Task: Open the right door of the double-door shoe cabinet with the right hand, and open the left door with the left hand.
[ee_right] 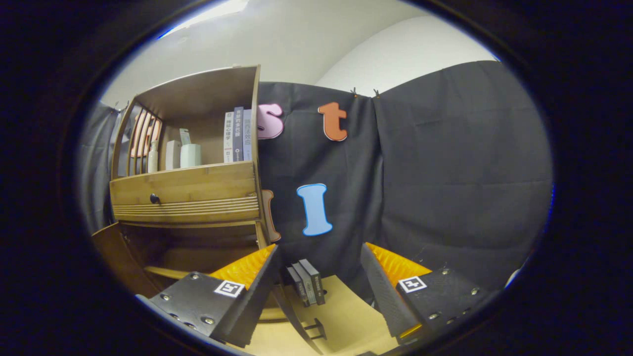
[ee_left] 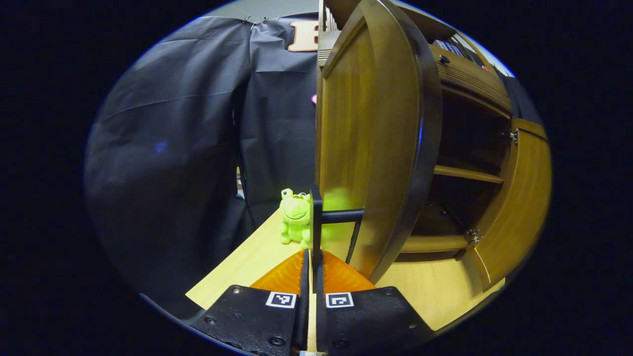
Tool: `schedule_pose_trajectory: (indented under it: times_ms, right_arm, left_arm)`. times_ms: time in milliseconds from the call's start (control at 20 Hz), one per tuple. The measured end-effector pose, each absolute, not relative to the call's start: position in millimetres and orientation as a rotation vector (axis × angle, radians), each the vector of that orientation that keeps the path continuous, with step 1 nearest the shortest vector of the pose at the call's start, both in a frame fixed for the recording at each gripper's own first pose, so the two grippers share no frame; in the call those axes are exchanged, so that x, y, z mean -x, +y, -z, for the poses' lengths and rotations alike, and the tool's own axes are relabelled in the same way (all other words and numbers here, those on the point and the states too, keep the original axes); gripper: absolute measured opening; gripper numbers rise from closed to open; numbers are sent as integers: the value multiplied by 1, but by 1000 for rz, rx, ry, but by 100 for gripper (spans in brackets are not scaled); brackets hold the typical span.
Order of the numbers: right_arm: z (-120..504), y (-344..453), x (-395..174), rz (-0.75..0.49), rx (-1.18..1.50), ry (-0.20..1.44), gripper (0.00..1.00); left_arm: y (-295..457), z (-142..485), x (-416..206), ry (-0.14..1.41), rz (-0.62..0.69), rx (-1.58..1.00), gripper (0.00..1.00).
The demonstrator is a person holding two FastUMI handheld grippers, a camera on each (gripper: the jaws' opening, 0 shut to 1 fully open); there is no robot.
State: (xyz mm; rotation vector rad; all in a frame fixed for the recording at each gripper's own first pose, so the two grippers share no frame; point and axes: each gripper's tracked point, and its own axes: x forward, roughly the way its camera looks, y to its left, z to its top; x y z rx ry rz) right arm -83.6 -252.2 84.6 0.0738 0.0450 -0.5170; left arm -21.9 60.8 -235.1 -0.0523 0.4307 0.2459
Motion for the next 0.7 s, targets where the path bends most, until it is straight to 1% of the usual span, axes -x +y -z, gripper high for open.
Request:
schedule_pose_trajectory:
  times_ms: [50, 100, 700]
  right_arm:
    - [-84, -252, 82, 517, -75, 44, 97]
    - [-84, -251, 81, 516, -75, 44, 97]
    - [-84, -251, 78, 506, -79, 46, 97]
  left_arm:
    - [67, 234, 24, 430, -249, 56, 0]
    - [71, 234, 25, 431, -252, 55, 8]
    - [90, 227, 38, 412, -269, 93, 8]
